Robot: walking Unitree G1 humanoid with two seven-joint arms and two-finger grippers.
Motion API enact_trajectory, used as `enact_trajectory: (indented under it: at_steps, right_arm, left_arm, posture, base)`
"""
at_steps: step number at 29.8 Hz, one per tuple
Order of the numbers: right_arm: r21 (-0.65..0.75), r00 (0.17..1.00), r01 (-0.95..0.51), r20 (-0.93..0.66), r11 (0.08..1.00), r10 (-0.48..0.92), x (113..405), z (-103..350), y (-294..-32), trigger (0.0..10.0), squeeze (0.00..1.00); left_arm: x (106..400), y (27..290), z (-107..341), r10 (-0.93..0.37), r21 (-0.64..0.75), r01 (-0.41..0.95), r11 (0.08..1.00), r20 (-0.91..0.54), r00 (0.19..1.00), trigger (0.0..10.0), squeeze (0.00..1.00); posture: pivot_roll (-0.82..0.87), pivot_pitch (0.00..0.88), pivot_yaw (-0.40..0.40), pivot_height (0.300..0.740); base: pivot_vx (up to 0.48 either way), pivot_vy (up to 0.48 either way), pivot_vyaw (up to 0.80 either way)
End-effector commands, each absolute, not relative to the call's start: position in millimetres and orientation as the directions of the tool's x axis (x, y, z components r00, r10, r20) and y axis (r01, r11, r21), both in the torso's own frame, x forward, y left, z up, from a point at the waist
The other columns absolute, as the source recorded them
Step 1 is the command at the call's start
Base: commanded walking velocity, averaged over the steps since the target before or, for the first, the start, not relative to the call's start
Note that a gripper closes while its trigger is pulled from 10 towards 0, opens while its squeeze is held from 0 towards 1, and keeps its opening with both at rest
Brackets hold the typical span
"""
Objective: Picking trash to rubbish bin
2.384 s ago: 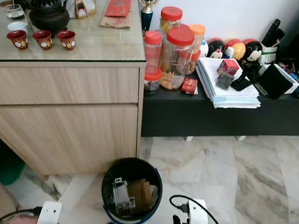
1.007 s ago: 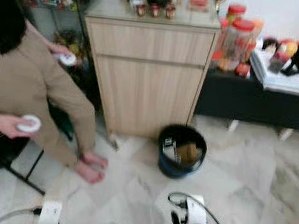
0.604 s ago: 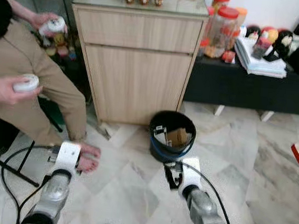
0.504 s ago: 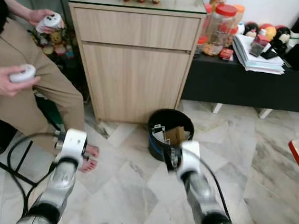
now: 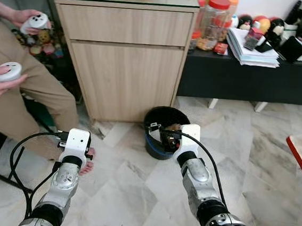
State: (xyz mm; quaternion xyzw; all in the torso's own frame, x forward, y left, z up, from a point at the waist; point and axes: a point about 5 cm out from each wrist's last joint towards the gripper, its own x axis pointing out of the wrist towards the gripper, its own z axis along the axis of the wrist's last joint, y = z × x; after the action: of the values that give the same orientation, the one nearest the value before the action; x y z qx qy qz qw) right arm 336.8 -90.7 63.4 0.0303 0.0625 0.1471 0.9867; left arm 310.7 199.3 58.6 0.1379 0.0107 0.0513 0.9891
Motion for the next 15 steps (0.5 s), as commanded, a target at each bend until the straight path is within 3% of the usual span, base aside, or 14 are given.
enact_trajectory:
  at_steps: [1, 15]
  right_arm:
    - [0.089, 0.946, -0.284, -0.137, 0.955, 0.295, 333.1, 57.8, -87.6, 10.0, 0.00]
    - [0.081, 0.942, -0.302, -0.130, 0.950, 0.310, 334.8, 61.4, -80.6, 10.0, 0.00]
  left_arm:
    - [308.4, 205.1, 57.1, 0.122, 0.281, -0.113, 0.953, -0.016, 0.992, 10.0, 0.00]
    - [309.4, 211.8, 60.5, 0.156, 0.270, -0.147, 0.952, -0.013, 0.988, 10.0, 0.00]
  posture:
    - [0.12, 0.087, -0.014, 0.740]
    - [0.12, 0.121, -0.011, 0.740]
  base:
    - [0.000, 0.000, -0.75]
    - [0.000, 0.000, -0.75]
